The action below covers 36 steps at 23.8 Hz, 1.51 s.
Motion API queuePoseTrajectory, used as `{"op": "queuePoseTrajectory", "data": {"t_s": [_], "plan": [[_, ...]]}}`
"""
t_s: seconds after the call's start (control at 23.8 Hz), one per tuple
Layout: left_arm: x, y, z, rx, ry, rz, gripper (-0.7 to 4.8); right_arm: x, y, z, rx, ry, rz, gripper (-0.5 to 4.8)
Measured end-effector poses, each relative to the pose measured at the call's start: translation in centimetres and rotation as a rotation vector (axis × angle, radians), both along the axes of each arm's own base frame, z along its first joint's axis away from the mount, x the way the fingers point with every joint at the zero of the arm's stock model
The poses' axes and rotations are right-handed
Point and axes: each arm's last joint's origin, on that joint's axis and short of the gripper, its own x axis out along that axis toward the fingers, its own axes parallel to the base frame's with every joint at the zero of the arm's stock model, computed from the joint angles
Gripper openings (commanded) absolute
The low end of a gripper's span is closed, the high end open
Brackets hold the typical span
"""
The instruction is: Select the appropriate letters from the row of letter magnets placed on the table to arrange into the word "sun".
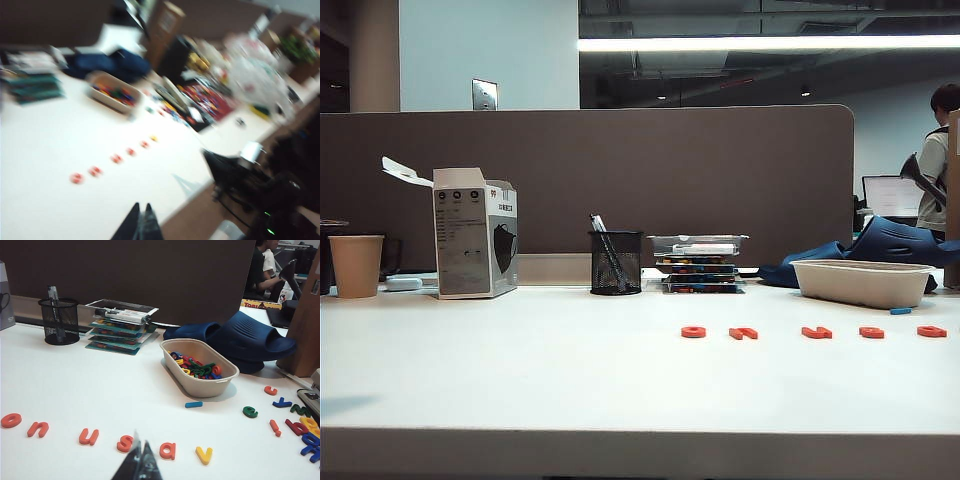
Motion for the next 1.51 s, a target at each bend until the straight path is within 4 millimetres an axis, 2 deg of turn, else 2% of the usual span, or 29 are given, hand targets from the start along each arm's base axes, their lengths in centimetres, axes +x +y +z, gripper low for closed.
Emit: {"op": "queuePoseTrajectory", "data": {"t_s": [0.13,0.17,0.25,0.38,0.42,0.71,0.8,1.05,1.17,1.34,1.51], "plan": [[0.5,-2.5,0.0,0.055,0.063,0.024,-0.06,0.0,0.0,0.0,0.000,0.000,-0.005,-0.06],[0.7,-4.2,-0.1,0.076,0.095,0.038,-0.06,0.0,0.0,0.0,0.001,0.000,-0.017,-0.06],[0.8,-5.5,-0.1,0.085,0.113,0.058,-0.06,0.0,-0.1,0.0,0.001,0.001,-0.022,-0.06],[1.2,-8.7,-0.2,0.085,0.161,0.125,-0.06,0.0,-0.1,0.0,0.001,-0.001,-0.022,-0.05],[1.5,-9.9,-0.7,0.095,0.198,0.149,-0.06,0.0,-0.1,0.0,0.001,0.001,-0.022,-0.06],[3.9,-14.2,-4.1,0.237,0.304,0.217,-0.06,0.0,-0.1,-0.2,0.000,0.016,-0.022,-0.05],[4.1,-14.7,-4.5,0.241,0.320,0.224,-0.06,0.0,-0.1,-0.2,0.000,0.021,-0.022,-0.05],[4.4,-15.0,-4.0,0.173,0.291,0.279,-0.05,0.0,-0.1,-0.2,0.000,0.023,-0.021,-0.06],[4.5,-14.9,-3.9,0.171,0.273,0.311,-0.05,-0.1,-0.1,0.0,0.057,0.036,-0.021,-0.06],[4.5,-14.9,-3.9,0.171,0.273,0.312,-0.05,-1.7,-0.2,4.8,0.097,0.024,-0.047,-0.06],[4.5,-14.9,-3.9,0.172,0.273,0.312,-0.05,-3.3,-0.3,9.2,0.096,0.117,-0.067,-0.06]]}}
